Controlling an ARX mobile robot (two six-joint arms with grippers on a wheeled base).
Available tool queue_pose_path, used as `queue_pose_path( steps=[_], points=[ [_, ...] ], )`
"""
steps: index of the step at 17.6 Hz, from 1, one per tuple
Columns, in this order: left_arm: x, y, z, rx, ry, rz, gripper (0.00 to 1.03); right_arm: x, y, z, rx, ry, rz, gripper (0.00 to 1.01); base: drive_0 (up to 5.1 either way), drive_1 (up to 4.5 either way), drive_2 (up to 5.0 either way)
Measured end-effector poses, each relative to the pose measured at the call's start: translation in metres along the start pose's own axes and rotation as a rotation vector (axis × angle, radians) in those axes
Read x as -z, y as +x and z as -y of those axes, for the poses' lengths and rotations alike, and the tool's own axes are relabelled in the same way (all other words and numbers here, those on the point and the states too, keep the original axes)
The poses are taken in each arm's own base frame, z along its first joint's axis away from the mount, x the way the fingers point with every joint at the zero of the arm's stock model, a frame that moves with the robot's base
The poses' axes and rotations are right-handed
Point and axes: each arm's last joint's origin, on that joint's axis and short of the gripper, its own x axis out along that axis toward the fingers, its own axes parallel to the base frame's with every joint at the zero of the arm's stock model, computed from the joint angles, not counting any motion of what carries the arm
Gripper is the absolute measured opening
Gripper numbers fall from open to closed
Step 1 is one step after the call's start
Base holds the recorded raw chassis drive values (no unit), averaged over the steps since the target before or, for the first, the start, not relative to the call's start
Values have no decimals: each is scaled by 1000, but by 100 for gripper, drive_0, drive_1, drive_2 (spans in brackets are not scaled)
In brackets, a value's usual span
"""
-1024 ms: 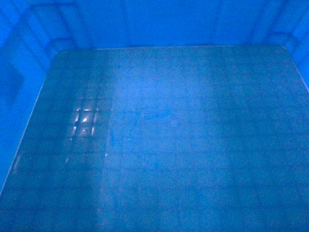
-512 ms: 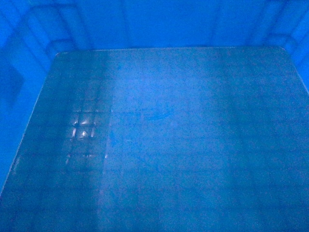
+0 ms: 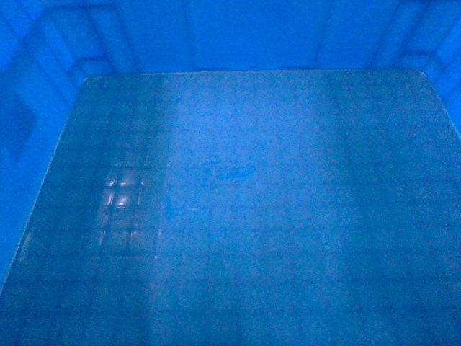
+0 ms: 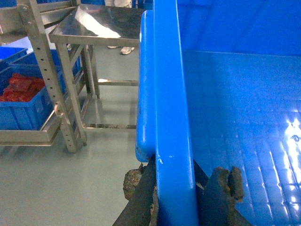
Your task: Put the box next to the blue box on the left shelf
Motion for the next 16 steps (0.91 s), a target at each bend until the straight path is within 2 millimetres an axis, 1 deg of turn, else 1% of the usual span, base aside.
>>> queue_pose_path(
  steps=[5, 16],
  points=[
    [0, 0, 0, 0, 1, -1, 9, 0, 0, 0, -3, 1, 2, 18, 0, 418, -418],
    [0, 0, 0, 0, 0, 2, 9, 0, 0, 0, -4, 2, 3, 18, -503, 241, 241]
  ],
)
